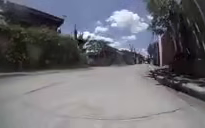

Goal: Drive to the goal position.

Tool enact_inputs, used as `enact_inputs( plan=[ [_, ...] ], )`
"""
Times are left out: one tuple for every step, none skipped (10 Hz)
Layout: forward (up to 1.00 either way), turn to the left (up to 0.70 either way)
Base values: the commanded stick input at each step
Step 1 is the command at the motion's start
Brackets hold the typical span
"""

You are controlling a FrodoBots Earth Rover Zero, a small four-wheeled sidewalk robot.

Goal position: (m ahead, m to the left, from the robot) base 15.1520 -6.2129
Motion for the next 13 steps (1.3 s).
enact_inputs(
  plan=[
    [0.85, -0.34],
    [0.85, -0.34],
    [0.85, -0.27],
    [0.85, 0.0],
    [0.85, 0.0],
    [0.85, 0.0],
    [0.85, 0.0],
    [0.85, 0.0],
    [0.85, 0.0],
    [0.85, 0.0],
    [0.85, 0.0],
    [0.85, 0.0],
    [0.85, 0.0]
  ],
)
